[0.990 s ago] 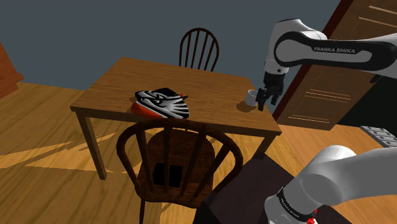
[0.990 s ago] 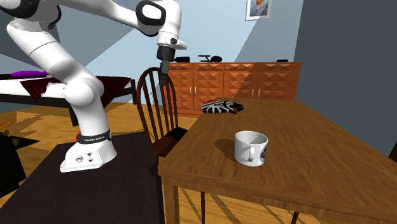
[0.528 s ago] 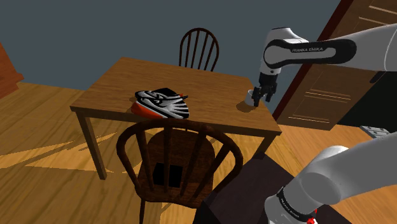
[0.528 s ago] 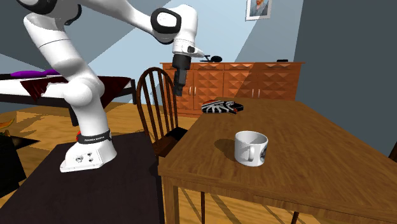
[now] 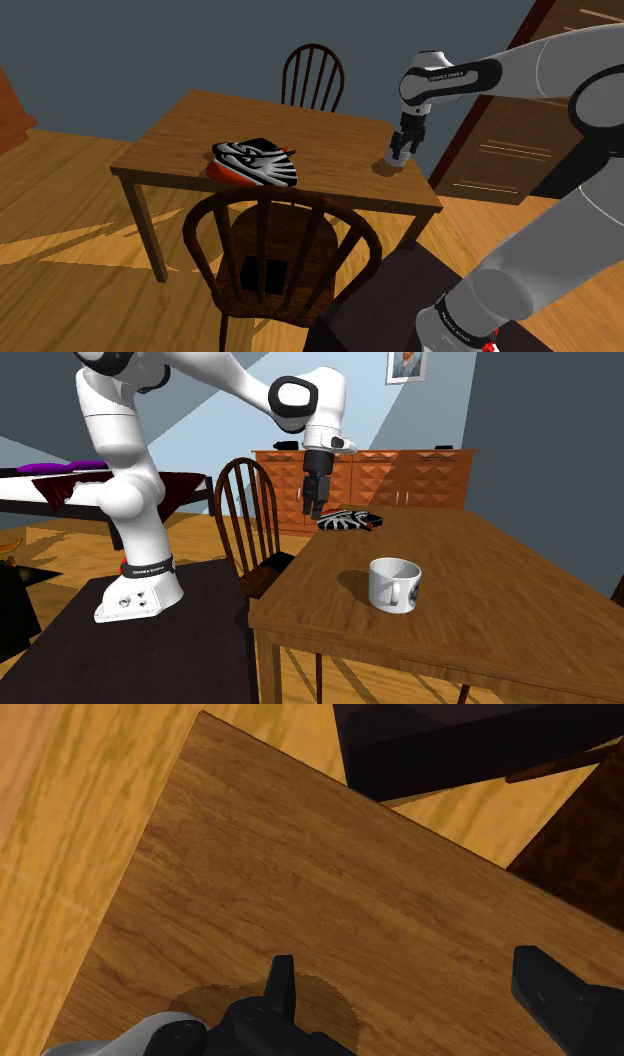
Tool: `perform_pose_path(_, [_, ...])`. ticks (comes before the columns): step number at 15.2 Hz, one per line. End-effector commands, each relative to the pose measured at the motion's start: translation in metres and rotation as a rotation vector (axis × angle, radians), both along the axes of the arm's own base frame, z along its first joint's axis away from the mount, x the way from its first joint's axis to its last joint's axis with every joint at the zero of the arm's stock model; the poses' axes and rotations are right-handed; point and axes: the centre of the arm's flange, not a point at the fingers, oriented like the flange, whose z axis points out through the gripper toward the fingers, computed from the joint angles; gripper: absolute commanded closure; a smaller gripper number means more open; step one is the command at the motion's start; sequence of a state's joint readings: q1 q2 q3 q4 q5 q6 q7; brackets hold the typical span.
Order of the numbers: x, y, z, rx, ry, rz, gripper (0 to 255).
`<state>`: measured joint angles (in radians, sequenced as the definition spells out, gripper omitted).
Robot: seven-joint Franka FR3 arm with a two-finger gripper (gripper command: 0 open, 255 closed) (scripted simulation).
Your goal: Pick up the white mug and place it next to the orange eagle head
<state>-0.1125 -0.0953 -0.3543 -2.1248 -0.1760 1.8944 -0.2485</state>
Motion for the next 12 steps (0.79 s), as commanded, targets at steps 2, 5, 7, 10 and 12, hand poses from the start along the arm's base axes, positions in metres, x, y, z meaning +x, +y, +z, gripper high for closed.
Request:
perform_pose_path(2, [0.021,-0.030,-0.015,0.000,-0.008,-0.002,0])
perform_pose_path(5, [0.043,-0.060,-0.027,0.001,-0.016,-0.006,0])
perform_pose_path(7, [0.057,-0.080,-0.036,0.001,-0.021,-0.008,0])
perform_pose_path(10, [0.079,-0.110,-0.048,0.002,-0.028,-0.012,0])
perform_pose_path(12, [0.094,-0.130,-0.056,0.002,-0.033,-0.014,0])
